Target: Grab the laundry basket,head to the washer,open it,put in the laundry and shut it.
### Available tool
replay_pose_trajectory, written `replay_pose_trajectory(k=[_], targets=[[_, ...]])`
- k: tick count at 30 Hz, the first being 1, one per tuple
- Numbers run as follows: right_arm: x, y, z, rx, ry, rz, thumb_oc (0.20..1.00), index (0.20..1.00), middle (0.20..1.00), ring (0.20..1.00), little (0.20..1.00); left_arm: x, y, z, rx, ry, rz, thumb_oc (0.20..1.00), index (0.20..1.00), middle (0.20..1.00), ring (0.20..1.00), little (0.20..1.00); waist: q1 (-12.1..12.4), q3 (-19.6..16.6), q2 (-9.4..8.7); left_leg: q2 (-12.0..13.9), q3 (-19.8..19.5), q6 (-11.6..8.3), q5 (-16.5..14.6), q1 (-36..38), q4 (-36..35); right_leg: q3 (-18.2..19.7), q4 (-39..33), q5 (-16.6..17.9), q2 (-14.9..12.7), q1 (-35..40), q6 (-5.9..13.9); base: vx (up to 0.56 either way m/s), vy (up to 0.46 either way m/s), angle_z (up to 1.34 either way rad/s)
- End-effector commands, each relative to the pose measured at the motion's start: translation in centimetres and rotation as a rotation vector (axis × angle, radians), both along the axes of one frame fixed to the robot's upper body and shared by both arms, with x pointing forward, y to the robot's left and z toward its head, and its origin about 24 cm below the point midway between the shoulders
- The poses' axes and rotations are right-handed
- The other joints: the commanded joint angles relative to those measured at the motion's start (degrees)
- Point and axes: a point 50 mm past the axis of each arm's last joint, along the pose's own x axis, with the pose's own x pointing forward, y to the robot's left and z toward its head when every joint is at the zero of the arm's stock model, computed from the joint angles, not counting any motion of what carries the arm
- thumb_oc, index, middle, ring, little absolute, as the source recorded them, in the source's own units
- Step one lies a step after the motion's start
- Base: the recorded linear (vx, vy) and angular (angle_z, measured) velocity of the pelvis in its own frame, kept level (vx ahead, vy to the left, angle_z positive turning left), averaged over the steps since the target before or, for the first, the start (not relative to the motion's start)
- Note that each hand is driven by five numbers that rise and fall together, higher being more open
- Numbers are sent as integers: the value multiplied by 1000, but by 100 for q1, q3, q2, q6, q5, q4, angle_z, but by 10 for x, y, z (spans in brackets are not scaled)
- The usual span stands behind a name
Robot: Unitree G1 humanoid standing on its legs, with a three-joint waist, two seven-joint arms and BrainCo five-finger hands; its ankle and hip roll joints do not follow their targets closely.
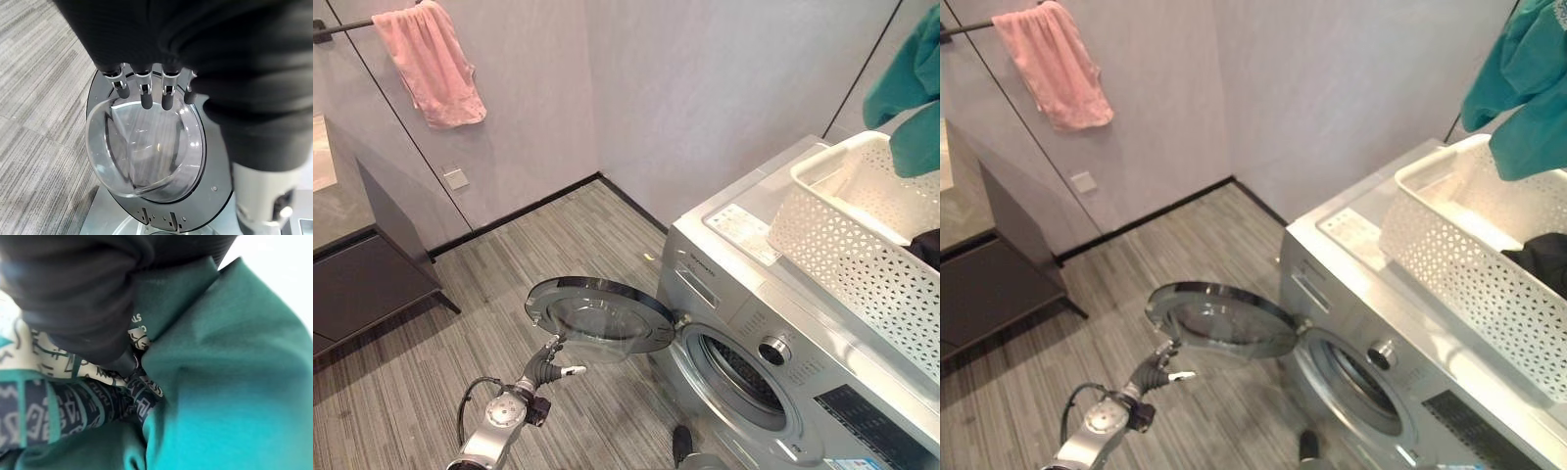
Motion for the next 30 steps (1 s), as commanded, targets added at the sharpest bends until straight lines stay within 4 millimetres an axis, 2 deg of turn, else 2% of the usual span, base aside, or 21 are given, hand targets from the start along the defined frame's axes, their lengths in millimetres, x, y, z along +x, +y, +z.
replay_pose_trajectory(k=[1,6,8,11,12,15,19,23,25,26,27,30], targets=[[-34,-7,37,3,-268,-83,200,200,200,200,200,24,7,21,90,-123,-49,1000,1000,1000,1000,1000,101,-70,-525,-47,44,411,-905,-14,921,377,18,-438,-545,58,367,-71,81,-7],[-44,-11,38,-11,-295,-112,200,200,200,200,200,19,16,19,98,-115,-7,1000,1000,1000,1000,1000,90,-42,-603,-90,215,511,-1176,-29,1265,597,18,-297,-615,-61,442,-47,79,-27],[-55,-8,40,-75,-312,-176,200,200,200,200,200,13,22,16,101,-103,27,1000,1000,1000,1000,1000,-12,-54,-622,-141,329,587,-1318,22,1378,695,18,-196,-655,-115,517,-52,107,-35],[-65,-10,36,-114,-308,-246,200,200,200,200,200,8,25,13,108,-91,32,1000,1000,1000,1000,1000,14,-79,-668,-199,445,646,-1404,86,1410,787,18,-125,-697,-153,591,-35,114,-29],[-73,-15,34,-148,-301,-335,200,200,200,200,200,2,28,9,108,-73,52,1000,1000,1000,1000,1000,-104,-113,-659,-232,488,673,-1448,133,1420,812,18,-76,-744,-169,633,-19,105,-24],[-88,-28,10,-136,-267,-425,200,200,200,200,200,-2,28,6,112,-63,57,1000,1000,1000,1000,1000,-170,-146,-695,-340,516,768,-1537,195,1402,841,18,15,-817,-182,717,-16,127,-11],[-100,-43,-35,-66,-152,-491,200,200,200,200,200,-10,32,2,116,-45,82,1000,1000,1000,1000,1000,-302,-145,-713,-495,658,905,-1683,336,1374,975,24,111,-908,-242,838,-33,96,-11],[-115,-61,-66,5,-64,-578,200,200,200,200,200,-17,36,-2,130,-21,92,1000,1000,1000,1000,1000,-433,-170,-706,-583,716,991,-1779,409,1443,1050,39,158,-975,-240,863,-1,76,-22],[-128,-75,-79,34,-20,-670,200,200,200,200,200,-20,38,-4,131,-12,104,1000,1000,1000,1000,1000,-522,-189,-689,-618,729,1023,-1800,432,1445,1029,53,192,-1003,-243,874,-13,81,-17],[-140,-86,-92,50,36,-764,200,200,200,200,200,-24,39,-7,130,-1,118,1000,1000,1000,1000,1000,-601,-204,-673,-655,736,1064,-1821,478,1407,1042,104,206,-1012,-279,878,-8,80,6],[-141,-86,-92,49,37,-767,200,200,200,200,200,-24,39,-7,130,1,116,1000,1000,1000,1000,1000,-587,-210,-690,-670,745,1061,-1787,470,1402,1053,111,226,-1024,-297,878,-10,75,2],[-151,-100,-132,154,177,-830,200,200,200,200,200,-26,37,-10,129,8,127,1000,1000,1000,1000,1000,-693,-188,-647,-751,791,1148,-1844,587,1319,1138,239,215,-1013,-386,878,2,71,-4]])
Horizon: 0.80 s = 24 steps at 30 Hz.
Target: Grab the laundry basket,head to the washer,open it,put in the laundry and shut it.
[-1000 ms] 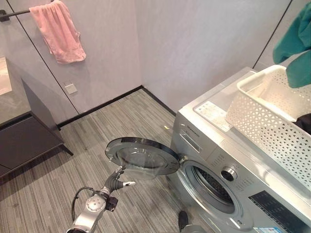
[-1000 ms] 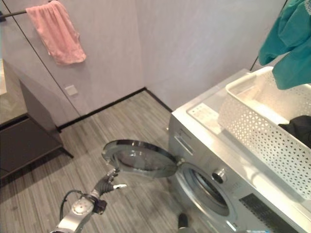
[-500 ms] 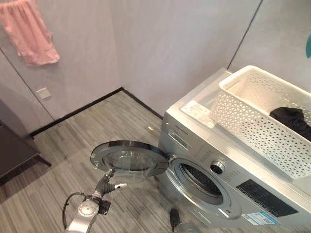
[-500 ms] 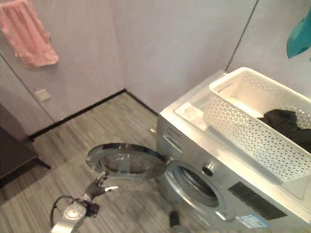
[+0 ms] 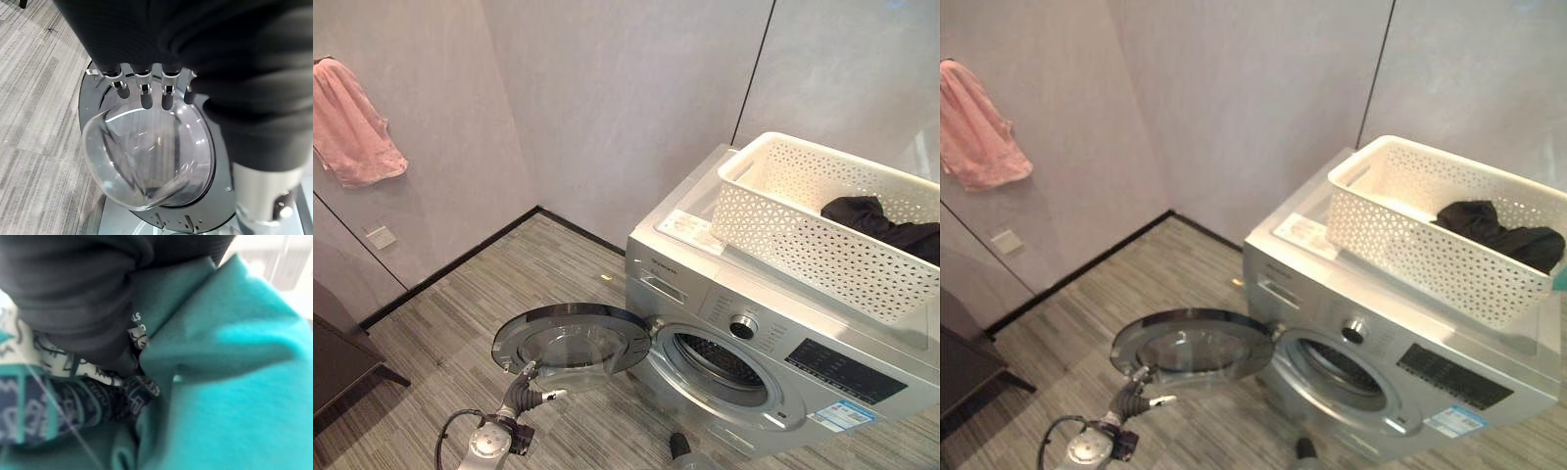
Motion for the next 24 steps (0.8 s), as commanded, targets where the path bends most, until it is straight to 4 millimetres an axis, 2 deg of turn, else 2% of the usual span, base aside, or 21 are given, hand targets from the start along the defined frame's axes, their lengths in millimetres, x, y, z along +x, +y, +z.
replay_pose_trajectory(k=[1,2,3,4,8,9,10,13,17,18,19,20,23,24], targets=[[-8,-7,-2,3,-48,-68,200,200,200,200,200,19,5,13,46,-94,-35,1000,1000,1000,1000,1000,25,-24,-112,48,-288,762,-1268,-299,1193,46,259,192,-423,-613,327,3,44,-8],[-8,-7,-2,3,-48,-68,200,200,200,200,200,19,5,13,46,-94,-35,1000,1000,1000,1000,1000,25,-24,-112,48,-288,762,-1268,-299,1193,46,259,192,-423,-613,327,-7,67,-18],[-13,-9,-41,141,11,-85,200,200,200,200,200,15,3,10,44,-79,-32,1000,1000,1000,1000,1000,-46,21,-123,-11,-221,812,-1281,-209,1142,135,329,223,-435,-665,327,-11,71,-23],[-19,-10,-61,214,35,-103,200,200,200,200,200,13,0,7,36,-67,-32,1000,1000,1000,1000,1000,-105,45,-96,-36,-207,834,-1295,-184,1125,150,345,233,-444,-684,327,-6,82,-28],[-36,-9,-116,415,121,-154,200,200,200,200,200,9,-2,2,28,-47,-25,1000,1000,1000,1000,1000,-177,79,-75,-122,-176,860,-1273,-73,990,173,378,322,-455,-713,327,7,39,-23],[-36,-9,-116,416,120,-153,200,200,200,200,200,9,-1,3,29,-47,-24,1000,1000,1000,1000,1000,-176,76,-85,-126,-172,861,-1267,-68,980,178,377,326,-456,-716,327,-11,38,-4],[-40,-5,-150,553,147,-157,200,200,200,200,200,11,-4,3,10,-57,-21,1000,1000,1000,1000,1000,-193,118,-68,-161,-162,874,-1249,-46,937,170,397,344,-470,-753,327,-2,33,-5],[-46,6,-196,786,122,-156,200,200,200,200,200,12,-7,4,-6,-61,-21,1000,1000,1000,1000,1000,-204,210,-62,-197,-154,887,-1253,-24,926,183,417,400,-503,-785,327,2,27,-6],[-34,37,-250,1054,166,-69,200,200,200,200,200,10,-9,0,-10,-42,-13,1000,1000,1000,1000,1000,-145,360,-56,-248,-159,865,-1233,-10,940,146,415,414,-564,-776,327,4,12,-5],[-36,45,-262,1128,153,-65,200,200,200,200,200,10,-10,0,-16,-40,-8,1000,1000,1000,1000,1000,-130,390,-45,-251,-166,857,-1229,-21,950,124,412,426,-579,-779,327,0,0,0],[-36,45,-262,1129,152,-64,200,200,200,200,200,10,-9,0,-15,-40,-7,1000,1000,1000,1000,1000,-133,392,-52,-252,-169,857,-1229,-22,953,122,410,427,-581,-775,327,0,0,0],[-24,63,-277,1241,138,16,200,200,200,200,200,8,-11,-2,-25,-29,-7,1000,1000,1000,1000,1000,-92,455,-36,-258,-189,838,-1216,-35,960,95,410,438,-608,-774,327,0,0,0],[-8,93,-296,1398,135,138,200,200,200,200,200,7,-15,-4,-37,-22,-6,1000,1000,1000,1000,1000,-22,560,-18,-258,-227,809,-1189,-96,1007,32,409,428,-654,-769,327,0,0,0],[7,114,-300,1460,158,251,200,200,200,200,200,8,-17,-5,-36,-20,-4,1000,1000,1000,1000,1000,24,642,-20,-254,-257,788,-1170,-144,1053,-20,401,419,-687,-766,327,-21,-12,6]])
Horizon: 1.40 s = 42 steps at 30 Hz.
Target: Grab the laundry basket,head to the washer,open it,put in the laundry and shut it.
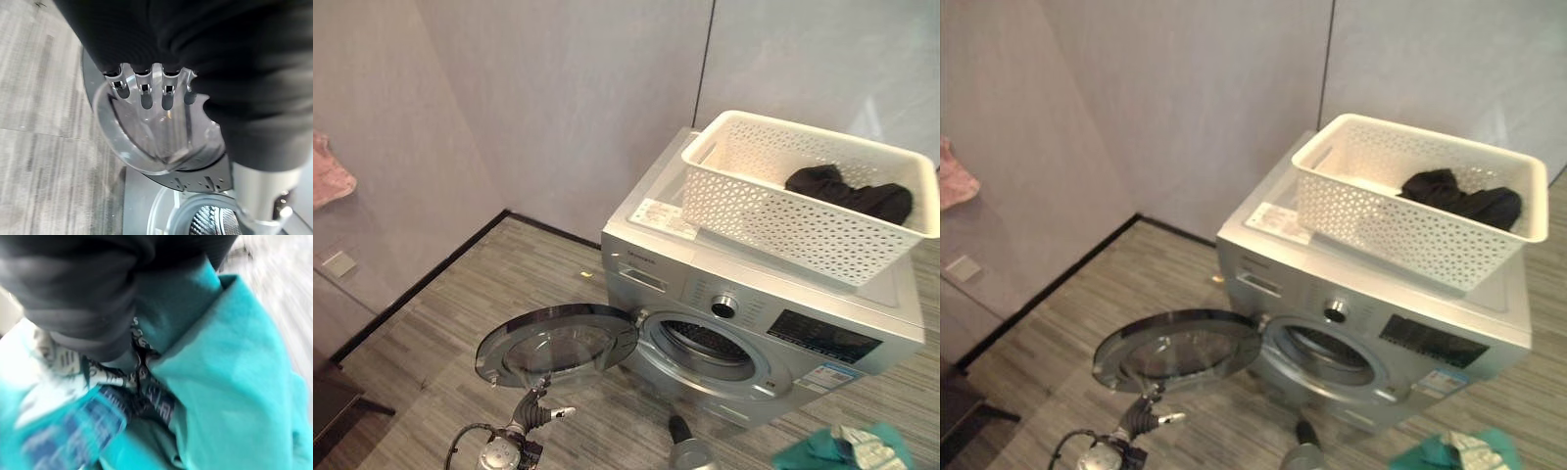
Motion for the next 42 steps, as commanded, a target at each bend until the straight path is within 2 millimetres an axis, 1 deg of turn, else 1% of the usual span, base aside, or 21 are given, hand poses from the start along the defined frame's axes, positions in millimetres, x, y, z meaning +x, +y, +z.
replay_pose_trajectory(k=[1,4,5,8,9,10,11,12,13,14,18,22,25,26,27,28,32,37,38,39,42], targets=[[48,14,12,83,-244,103,200,200,200,200,200,20,4,11,3,-89,29,1000,1000,1000,1000,1000,177,173,-141,-90,-628,755,-1040,-410,1045,-402,399,357,-592,-762,256,-25,-16,7],[71,41,12,160,-283,259,200,200,200,200,200,25,0,14,0,-116,26,1000,1000,1000,1000,1000,265,328,-121,-90,-677,718,-1001,-513,1105,-490,382,385,-659,-782,247,-39,-11,18],[80,48,14,169,-296,310,200,200,200,200,200,29,-1,17,-2,-134,25,1000,1000,1000,1000,1000,303,371,-131,-112,-693,709,-964,-571,1105,-496,372,413,-693,-822,250,-57,-6,16],[98,65,17,200,-316,423,200,200,200,200,200,37,-8,22,-14,-172,18,1000,1000,1000,1000,1000,368,540,-56,-92,-762,681,-946,-702,1173,-604,374,390,-749,-834,236,-59,2,9],[101,69,17,206,-318,450,200,200,200,200,200,39,-10,22,-16,-180,16,1000,1000,1000,1000,1000,384,583,-44,-93,-783,670,-934,-751,1194,-634,376,393,-767,-849,232,-77,-13,28],[108,78,18,232,-335,487,200,200,200,200,200,42,-13,24,-14,-191,7,1000,1000,1000,1000,1000,435,642,-37,-106,-813,649,-878,-865,1214,-665,379,416,-830,-910,219,-55,-13,33],[108,78,18,232,-336,487,200,200,200,200,200,42,-13,24,-14,-192,8,1000,1000,1000,1000,1000,429,639,-37,-106,-819,649,-878,-873,1218,-670,380,416,-832,-913,218,-62,-17,27],[110,82,20,238,-344,512,200,200,200,200,200,44,-14,25,-16,-198,2,1000,1000,1000,1000,1000,444,713,-1,-80,-866,628,-877,-931,1255,-730,389,396,-841,-895,206,-68,-10,15],[112,84,21,238,-343,531,200,200,200,200,200,47,-15,26,-15,-209,2,1000,1000,1000,1000,1000,465,771,-4,-93,-887,617,-833,-1025,1283,-737,396,417,-882,-943,198,-69,-10,15],[112,84,21,237,-343,531,200,200,200,200,200,47,-15,27,-16,-209,2,1000,1000,1000,1000,1000,458,767,-3,-93,-894,618,-834,-1038,1293,-743,398,417,-884,-948,198,-88,-22,19],[116,84,22,219,-340,542,200,200,200,200,200,55,-20,32,-31,-248,1,1000,1000,1000,1000,1000,482,979,87,-60,-1033,555,-756,-1423,1470,-913,432,427,-982,-1098,162,-74,-26,28],[133,82,29,177,-382,529,200,200,200,200,200,68,-27,40,-47,-302,14,1000,1000,1000,1000,1000,466,1223,172,-60,-1080,548,-729,-1847,1700,-925,526,444,-1044,-1422,144,-98,-15,8],[149,79,39,134,-434,502,200,200,200,200,200,75,-33,46,-71,-338,25,1000,1000,1000,1000,1000,460,1408,284,-35,-1067,554,-745,-2138,1862,-928,613,455,-1098,-1694,136,-76,-6,3],[156,77,46,112,-465,490,200,200,200,200,200,78,-36,48,-78,-352,24,1000,1000,1000,1000,1000,459,1489,327,-30,-1058,551,-736,-2254,1899,-931,643,472,-1124,-1806,146,-56,-10,1],[157,77,46,112,-465,490,200,200,200,200,200,78,-36,48,-78,-352,24,1000,1000,1000,1000,1000,460,1486,329,-29,-1057,551,-738,-2263,1904,-929,647,471,-1124,-1815,145,-100,-10,0],[167,73,56,66,-506,469,200,200,200,200,200,83,-42,54,-101,-382,15,1000,1000,1000,1000,1000,455,1614,405,-34,-1066,556,-736,-2479,1999,-995,703,487,-1178,-1983,150,-82,-10,-2],[187,68,75,10,-592,400,200,200,200,200,200,93,-54,63,-153,-420,3,1000,1000,1000,1000,1000,478,1770,583,-77,-1094,542,-685,-2945,2093,-1094,748,548,-1284,-2359,159,-85,-9,14],[210,76,100,-43,-699,395,200,200,200,200,200,99,-67,68,-179,-437,-28,1000,1000,1000,1000,1000,586,1889,743,-157,-1150,530,-592,-3453,2137,-1226,781,631,-1407,-2751,176,-53,-13,9],[210,76,100,-43,-699,395,200,200,200,200,200,99,-67,68,-179,-437,-28,1000,1000,1000,1000,1000,586,1887,744,-157,-1150,530,-593,-3455,2138,-1226,782,630,-1407,-2753,176,-78,-20,4],[222,81,118,-81,-763,414,200,200,200,200,200,102,-71,69,-185,-441,-31,1000,1000,1000,1000,1000,626,1965,824,-193,-1179,524,-543,-3681,2148,-1247,854,641,-1462,-2953,177,-57,-9,3],[226,83,124,-102,-783,422,200,200,200,200,200,103,-73,70,-189,-446,-37,1000,1000,1000,1000,1000,639,1993,859,-206,-1193,521,-530,-3796,2177,-1250,904,640,-1487,-3051,175,-64,-28,6]])
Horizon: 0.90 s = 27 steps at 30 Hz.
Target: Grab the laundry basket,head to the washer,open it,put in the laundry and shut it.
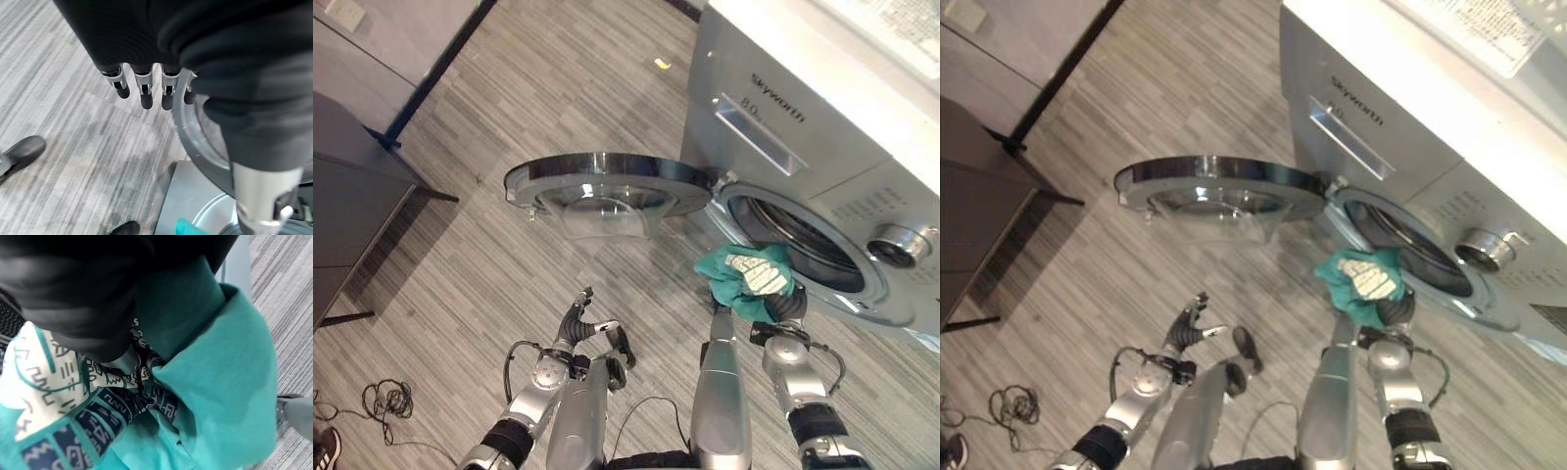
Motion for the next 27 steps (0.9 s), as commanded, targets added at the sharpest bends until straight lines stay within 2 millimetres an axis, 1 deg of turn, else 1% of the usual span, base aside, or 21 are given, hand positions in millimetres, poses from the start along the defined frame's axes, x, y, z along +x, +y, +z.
replay_pose_trajectory(k=[1,2,4,5,6,7,9,10,14,17,18,21,22,27], targets=[[2,-3,34,-73,-183,-29,200,200,200,200,200,-4,3,2,-20,-36,21,1000,1000,1000,1000,1000,89,-131,49,-78,-284,145,-189,29,-248,-464,550,77,-783,-619,386,-51,-35,10],[2,-3,34,-73,-183,-29,200,200,200,200,200,-3,3,2,-20,-36,20,1000,1000,1000,1000,1000,87,-137,53,-77,-288,145,-191,13,-239,-466,556,75,-784,-631,385,-77,-52,16],[8,-4,48,-91,-243,-63,200,200,200,200,200,-2,1,2,-26,-34,23,1000,1000,1000,1000,1000,110,-136,114,-67,-316,107,-156,-172,-198,-502,594,53,-800,-744,380,-51,-55,21],[11,-9,67,-120,-320,-114,200,200,200,200,200,0,0,2,-31,-34,26,1000,1000,1000,1000,1000,132,-141,183,-61,-348,87,-126,-308,-180,-514,651,15,-799,-854,373,-37,-55,13],[11,-9,67,-121,-321,-115,200,200,200,200,200,0,0,2,-31,-34,25,1000,1000,1000,1000,1000,134,-152,188,-59,-350,87,-129,-326,-172,-514,658,13,-798,-871,372,-53,-62,12],[11,-15,82,-164,-380,-163,200,200,200,200,200,-1,-2,2,-30,-34,15,1000,1000,1000,1000,1000,141,-142,237,-47,-365,71,-122,-428,-142,-515,716,-38,-795,-948,362,-25,-32,20],[11,-16,82,-165,-380,-164,200,200,200,200,200,0,-3,2,-30,-34,14,1000,1000,1000,1000,1000,147,-163,247,-43,-370,70,-128,-462,-124,-514,734,-46,-793,-979,360,-33,-33,18],[13,-25,105,-183,-474,-252,200,200,200,200,200,1,-6,4,-35,-43,-2,1000,1000,1000,1000,1000,172,-118,320,-18,-432,41,-106,-628,-78,-482,858,-149,-770,-1135,342,-51,-46,7],[16,-43,136,-231,-572,-387,200,200,200,200,200,3,-7,9,-41,-64,-15,1000,1000,1000,1000,1000,222,-70,450,47,-493,17,-130,-951,138,-366,1151,-300,-750,-1457,314,-43,-51,1],[13,-58,153,-231,-632,-500,200,200,200,200,200,4,-5,11,-45,-70,-9,1000,1000,1000,1000,1000,256,-27,534,81,-532,-5,-146,-1147,265,-313,1343,-413,-711,-1684,276,-16,-53,4],[13,-60,158,-224,-655,-521,200,200,200,200,200,4,-5,11,-51,-70,-7,1000,1000,1000,1000,1000,271,-26,556,94,-540,-10,-155,-1207,299,-290,1406,-459,-693,-1762,260,-4,-44,2],[12,-65,170,-221,-697,-589,200,200,200,200,200,4,-6,11,-53,-69,-7,1000,1000,1000,1000,1000,321,-25,606,155,-552,-38,-202,-1433,475,-180,1683,-632,-619,-2061,212,5,-65,-1],[9,-69,171,-236,-698,-621,200,200,200,200,200,3,-6,10,-54,-65,0,1000,1000,1000,1000,1000,326,-25,630,207,-567,-59,-237,-1614,625,-130,1885,-736,-580,-2273,180,18,-102,-4],[3,-78,168,-238,-684,-711,200,200,200,200,200,0,-2,11,-70,-66,17,1000,1000,1000,1000,1000,332,-25,696,342,-633,-125,-305,-1968,892,-69,2353,-1015,-471,-2717,130,25,-90,-2]])
